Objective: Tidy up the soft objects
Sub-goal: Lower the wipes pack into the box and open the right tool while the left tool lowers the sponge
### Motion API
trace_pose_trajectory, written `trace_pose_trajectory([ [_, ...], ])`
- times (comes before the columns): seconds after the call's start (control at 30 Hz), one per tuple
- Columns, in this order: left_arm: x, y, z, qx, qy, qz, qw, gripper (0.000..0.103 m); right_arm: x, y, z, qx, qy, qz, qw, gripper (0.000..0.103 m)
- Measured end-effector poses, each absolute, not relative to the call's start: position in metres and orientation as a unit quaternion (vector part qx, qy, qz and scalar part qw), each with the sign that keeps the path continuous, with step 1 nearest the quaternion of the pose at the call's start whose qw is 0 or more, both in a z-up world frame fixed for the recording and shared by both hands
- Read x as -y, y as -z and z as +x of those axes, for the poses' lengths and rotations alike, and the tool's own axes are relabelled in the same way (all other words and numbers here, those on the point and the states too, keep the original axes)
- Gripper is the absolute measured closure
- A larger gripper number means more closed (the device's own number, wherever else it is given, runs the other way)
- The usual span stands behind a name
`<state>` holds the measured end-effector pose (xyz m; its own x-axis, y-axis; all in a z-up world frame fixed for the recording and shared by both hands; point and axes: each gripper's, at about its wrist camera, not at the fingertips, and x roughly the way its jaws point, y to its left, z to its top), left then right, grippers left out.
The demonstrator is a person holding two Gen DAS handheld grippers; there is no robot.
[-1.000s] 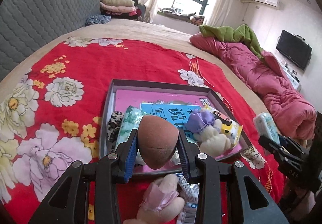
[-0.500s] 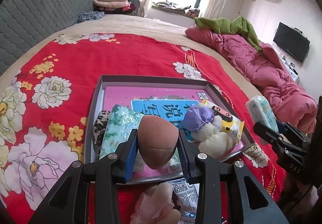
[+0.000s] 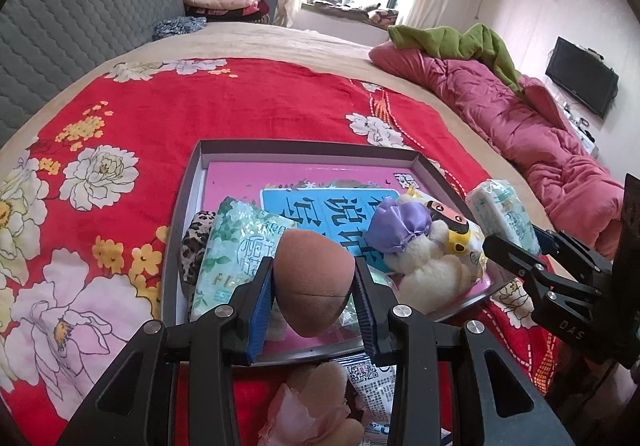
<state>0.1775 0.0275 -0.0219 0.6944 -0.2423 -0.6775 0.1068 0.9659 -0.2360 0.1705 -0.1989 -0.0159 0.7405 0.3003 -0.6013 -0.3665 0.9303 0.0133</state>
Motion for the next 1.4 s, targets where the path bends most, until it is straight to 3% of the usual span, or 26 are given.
trace_pose_trajectory([
  [0.57,-0.031,0.024,0.177,-0.384,0.095,-0.094,0.913,0.064,0.191,0.038,0.180,-0.354,-0.170,-0.071,0.917,0.051],
  [0.83,-0.030,0.025,0.178,-0.387,0.094,-0.093,0.913,0.064,0.194,0.032,0.177,-0.344,-0.178,-0.055,0.920,0.037],
  [1.1,-0.030,0.026,0.179,-0.389,0.092,-0.090,0.912,0.064,0.197,0.021,0.174,-0.322,-0.177,-0.046,0.929,0.036],
  [1.4,-0.028,0.028,0.178,-0.398,0.091,-0.084,0.909,0.055,0.204,0.019,0.176,-0.320,-0.167,-0.035,0.932,0.036],
])
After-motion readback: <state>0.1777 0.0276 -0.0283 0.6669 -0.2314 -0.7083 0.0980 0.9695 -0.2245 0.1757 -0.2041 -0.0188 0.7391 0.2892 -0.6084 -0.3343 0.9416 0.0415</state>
